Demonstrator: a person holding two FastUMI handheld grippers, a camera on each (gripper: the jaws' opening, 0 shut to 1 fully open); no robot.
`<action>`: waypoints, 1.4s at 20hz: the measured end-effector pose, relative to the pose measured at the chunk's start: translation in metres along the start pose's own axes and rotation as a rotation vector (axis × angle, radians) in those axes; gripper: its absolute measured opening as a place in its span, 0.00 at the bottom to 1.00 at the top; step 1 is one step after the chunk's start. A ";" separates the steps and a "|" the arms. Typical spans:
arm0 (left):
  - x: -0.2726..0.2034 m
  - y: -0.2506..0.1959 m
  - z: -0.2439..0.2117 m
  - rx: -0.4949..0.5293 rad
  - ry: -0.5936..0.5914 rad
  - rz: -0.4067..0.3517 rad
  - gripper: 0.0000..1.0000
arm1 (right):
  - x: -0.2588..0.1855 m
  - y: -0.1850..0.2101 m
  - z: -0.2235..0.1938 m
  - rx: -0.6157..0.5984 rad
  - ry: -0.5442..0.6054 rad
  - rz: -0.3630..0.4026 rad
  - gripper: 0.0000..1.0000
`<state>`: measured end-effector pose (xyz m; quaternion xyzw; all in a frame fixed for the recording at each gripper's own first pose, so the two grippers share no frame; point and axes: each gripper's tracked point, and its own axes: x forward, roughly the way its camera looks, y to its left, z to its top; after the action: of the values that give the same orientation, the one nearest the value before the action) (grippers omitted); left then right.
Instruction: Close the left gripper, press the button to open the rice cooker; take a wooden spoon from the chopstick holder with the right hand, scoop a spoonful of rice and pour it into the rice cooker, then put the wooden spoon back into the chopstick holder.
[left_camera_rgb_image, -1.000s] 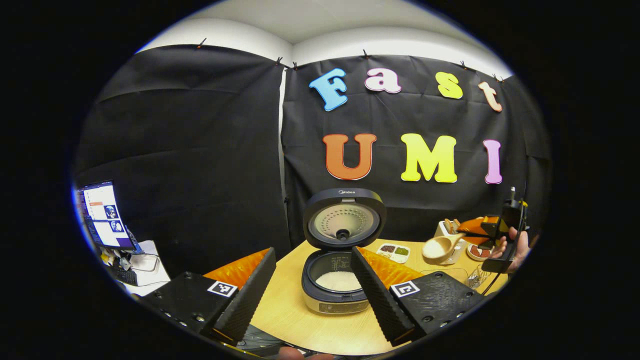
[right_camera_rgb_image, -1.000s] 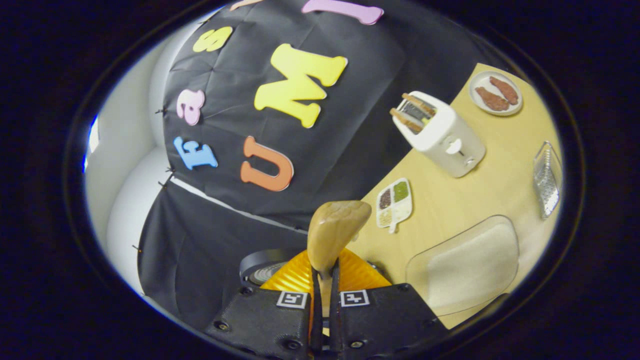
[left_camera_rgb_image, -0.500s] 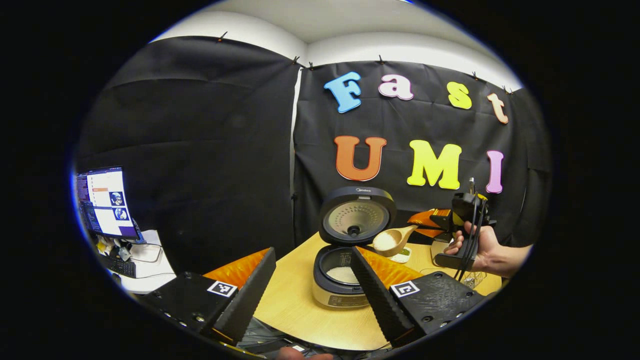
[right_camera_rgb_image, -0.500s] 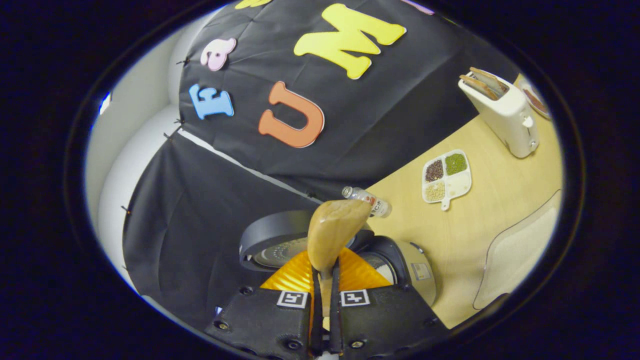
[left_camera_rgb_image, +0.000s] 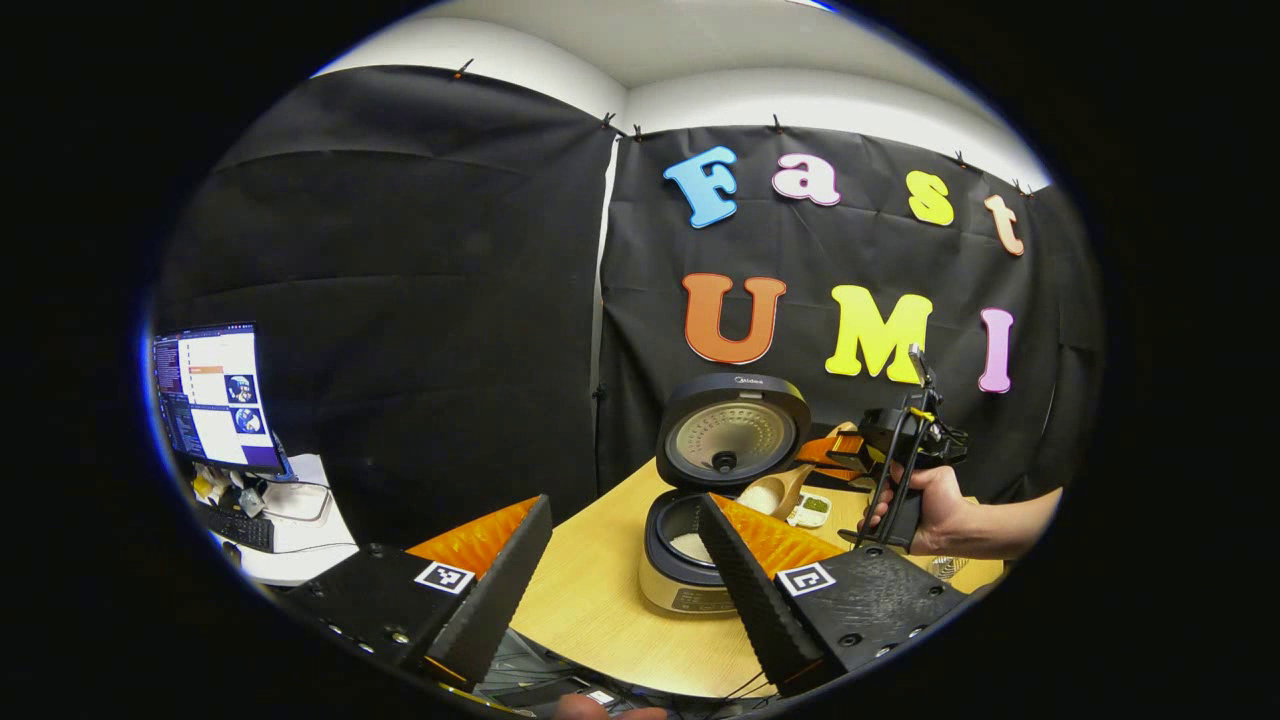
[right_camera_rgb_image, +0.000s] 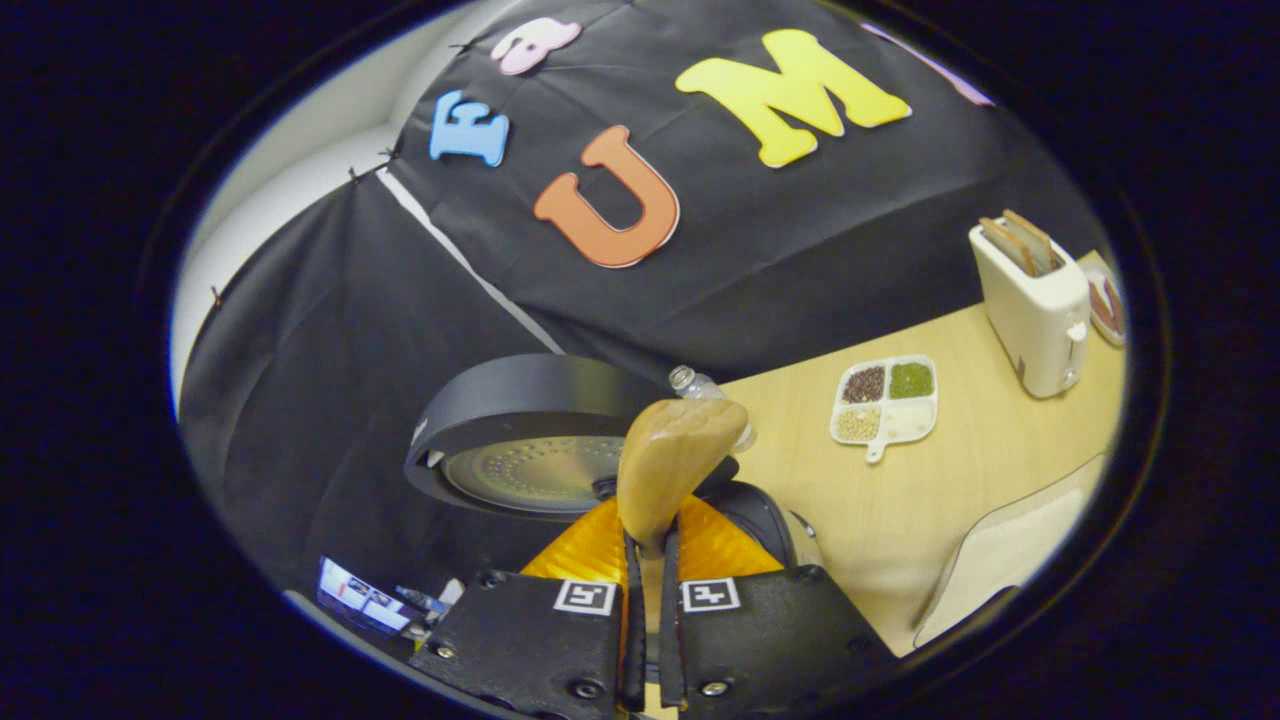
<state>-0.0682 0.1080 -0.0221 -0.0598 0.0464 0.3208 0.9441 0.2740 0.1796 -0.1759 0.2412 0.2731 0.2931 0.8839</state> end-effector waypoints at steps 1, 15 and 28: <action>0.000 0.002 -0.001 -0.005 0.000 0.001 0.95 | 0.000 0.001 0.000 -0.054 -0.006 -0.009 0.11; 0.001 0.032 -0.007 -0.074 -0.015 0.021 0.95 | 0.006 0.060 0.015 -0.597 -0.118 -0.031 0.11; 0.004 0.039 -0.005 -0.090 -0.024 0.031 0.95 | 0.014 0.094 0.004 -0.993 -0.178 -0.041 0.11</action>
<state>-0.0889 0.1401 -0.0305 -0.0976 0.0217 0.3376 0.9360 0.2494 0.2542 -0.1223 -0.1897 0.0287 0.3485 0.9175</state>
